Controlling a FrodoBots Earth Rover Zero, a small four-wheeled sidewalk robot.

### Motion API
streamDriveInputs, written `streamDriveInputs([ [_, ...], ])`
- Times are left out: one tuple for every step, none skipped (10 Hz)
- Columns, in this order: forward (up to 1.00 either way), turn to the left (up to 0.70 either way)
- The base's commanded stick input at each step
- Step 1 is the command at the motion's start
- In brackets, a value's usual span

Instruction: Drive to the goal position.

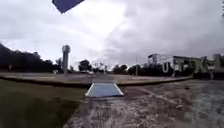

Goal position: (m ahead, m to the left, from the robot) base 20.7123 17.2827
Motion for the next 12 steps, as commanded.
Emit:
streamDriveInputs([
  [0.5,0.0],
  [0.5,0.0],
  [0.5,0.0],
  [0.5,0.0],
  [0.5,0.0],
  [0.5,0.0],
  [0.5,0.0],
  [0.5,0.0],
  [0.5,0.0],
  [0.5,0.0],
  [0.5,0.0],
  [0.5,0.0],
])
